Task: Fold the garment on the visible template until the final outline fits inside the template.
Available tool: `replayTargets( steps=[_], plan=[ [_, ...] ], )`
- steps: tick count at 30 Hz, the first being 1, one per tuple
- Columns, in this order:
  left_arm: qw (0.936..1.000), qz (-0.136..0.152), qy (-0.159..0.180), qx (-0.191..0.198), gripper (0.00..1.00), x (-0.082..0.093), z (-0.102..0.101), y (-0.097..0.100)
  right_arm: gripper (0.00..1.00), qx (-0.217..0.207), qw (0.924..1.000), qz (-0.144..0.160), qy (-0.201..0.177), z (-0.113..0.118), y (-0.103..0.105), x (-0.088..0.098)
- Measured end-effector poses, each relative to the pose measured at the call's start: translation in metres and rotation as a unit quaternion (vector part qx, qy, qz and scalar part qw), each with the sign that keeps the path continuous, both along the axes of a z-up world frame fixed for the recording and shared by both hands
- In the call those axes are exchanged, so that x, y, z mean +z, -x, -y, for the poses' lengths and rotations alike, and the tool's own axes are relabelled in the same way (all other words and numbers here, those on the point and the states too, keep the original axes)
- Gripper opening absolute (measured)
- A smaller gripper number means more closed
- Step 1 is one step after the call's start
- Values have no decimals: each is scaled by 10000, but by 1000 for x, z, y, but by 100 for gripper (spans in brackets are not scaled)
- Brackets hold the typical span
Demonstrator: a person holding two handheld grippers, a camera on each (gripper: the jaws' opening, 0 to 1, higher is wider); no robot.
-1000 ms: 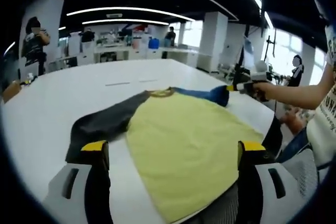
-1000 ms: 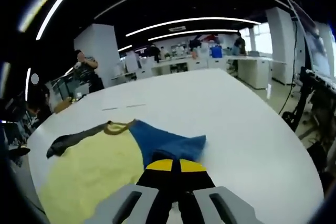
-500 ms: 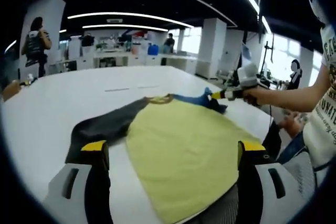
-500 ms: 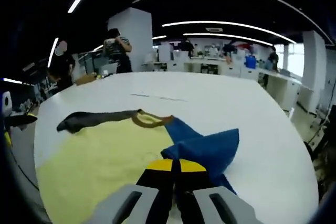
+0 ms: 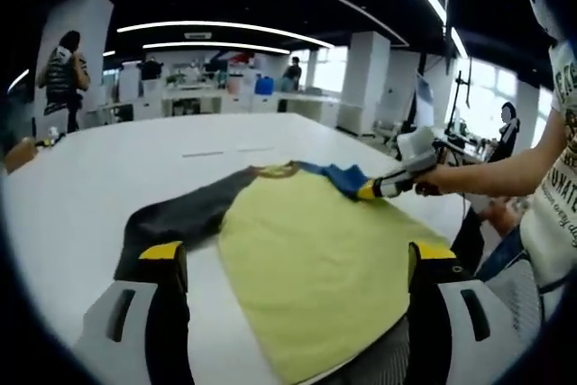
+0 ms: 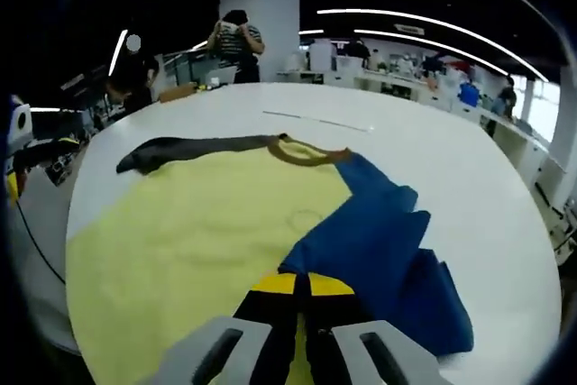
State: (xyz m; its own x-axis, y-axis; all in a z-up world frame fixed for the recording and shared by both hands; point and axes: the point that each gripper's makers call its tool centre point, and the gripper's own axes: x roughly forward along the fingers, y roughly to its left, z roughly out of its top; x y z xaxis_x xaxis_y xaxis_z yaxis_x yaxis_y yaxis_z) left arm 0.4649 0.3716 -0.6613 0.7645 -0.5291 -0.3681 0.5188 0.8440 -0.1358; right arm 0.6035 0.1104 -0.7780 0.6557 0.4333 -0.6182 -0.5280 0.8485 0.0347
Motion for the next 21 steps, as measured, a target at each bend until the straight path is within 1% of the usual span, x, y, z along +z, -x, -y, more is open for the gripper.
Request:
replayTargets(
  steps=[3, 6, 8, 10, 12, 13, 17, 21],
  plan=[
    [10000, 0, -1, 4, 99, -1, -1, 0, 0, 28, 10000, -48, 26, 0, 3, -3],
    [10000, -4, -12, -1, 99, -1, -1, 0, 0, 30, 9999, -142, -25, -1, 5, -6],
    [10000, 34, 51, -15, 99, 1, 0, -1, 2, 34, 9999, -144, -65, -2, 6, -5],
    [10000, 47, 49, -17, 99, 1, 0, -2, 7, 62, 9998, -150, -121, -3, 7, -2],
    [10000, 72, 43, -42, 99, 3, 1, -2, 17, 57, 9996, -198, -192, -3, 8, 0],
    [9999, 78, 55, -49, 99, 3, 2, -2, 20, 53, 9995, -212, -243, -4, 9, 2],
    [9999, 70, 24, -74, 99, 4, 4, -2, 28, 42, 9991, -197, -363, -2, 11, 11],
    [9999, 72, 14, -102, 99, 5, 6, -1, 37, -102, 9973, -201, -705, 3, 11, 26]
  ],
)
